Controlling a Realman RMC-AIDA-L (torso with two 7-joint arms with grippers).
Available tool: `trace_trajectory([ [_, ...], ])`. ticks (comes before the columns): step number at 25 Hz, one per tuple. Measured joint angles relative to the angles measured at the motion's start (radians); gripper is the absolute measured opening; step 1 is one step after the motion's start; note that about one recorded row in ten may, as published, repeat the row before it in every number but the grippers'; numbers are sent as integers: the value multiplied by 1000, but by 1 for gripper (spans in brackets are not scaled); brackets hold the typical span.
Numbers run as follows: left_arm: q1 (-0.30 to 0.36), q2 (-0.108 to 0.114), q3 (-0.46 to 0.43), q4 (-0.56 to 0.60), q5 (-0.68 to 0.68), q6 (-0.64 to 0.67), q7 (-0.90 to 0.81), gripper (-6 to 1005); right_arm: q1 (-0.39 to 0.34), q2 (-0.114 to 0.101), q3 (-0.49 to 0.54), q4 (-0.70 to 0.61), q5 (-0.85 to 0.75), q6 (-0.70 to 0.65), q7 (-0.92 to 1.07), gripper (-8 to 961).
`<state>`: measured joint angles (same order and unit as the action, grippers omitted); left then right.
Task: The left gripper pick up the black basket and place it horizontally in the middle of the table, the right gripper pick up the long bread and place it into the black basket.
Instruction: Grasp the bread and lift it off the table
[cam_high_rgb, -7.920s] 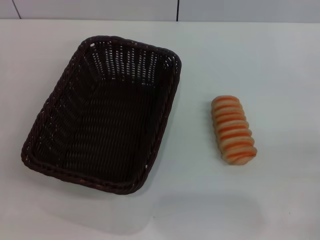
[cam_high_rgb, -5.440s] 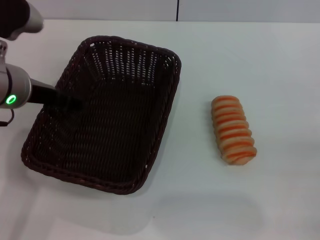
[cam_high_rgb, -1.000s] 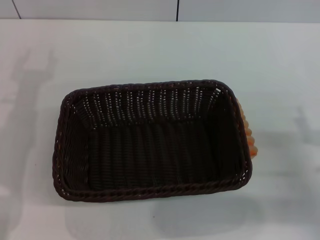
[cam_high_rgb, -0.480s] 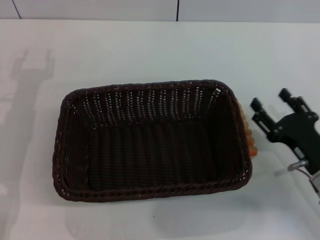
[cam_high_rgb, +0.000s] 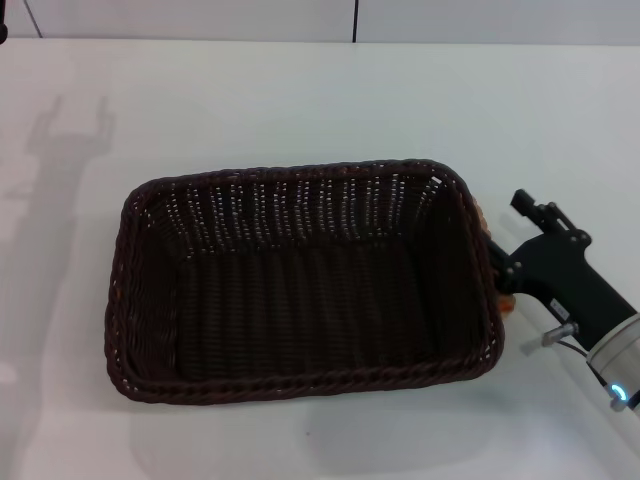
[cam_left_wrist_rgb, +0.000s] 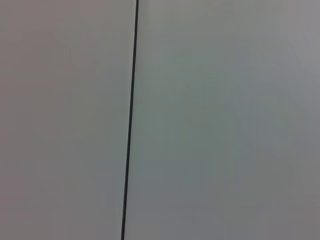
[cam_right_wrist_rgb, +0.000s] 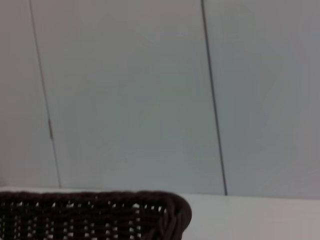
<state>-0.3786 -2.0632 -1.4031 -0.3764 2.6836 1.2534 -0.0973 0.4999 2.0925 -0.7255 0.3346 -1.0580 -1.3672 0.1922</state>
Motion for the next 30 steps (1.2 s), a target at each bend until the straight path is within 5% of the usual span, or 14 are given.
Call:
trace_trajectory([
  [19,-5,1,7,13,4,-5,-3,584,58,-7,129,-7,-162,247,-2,695],
  [30,-6,2,7,13,4,-5,-4,584,24,-2,175,-18,-175,179,-13,631],
])
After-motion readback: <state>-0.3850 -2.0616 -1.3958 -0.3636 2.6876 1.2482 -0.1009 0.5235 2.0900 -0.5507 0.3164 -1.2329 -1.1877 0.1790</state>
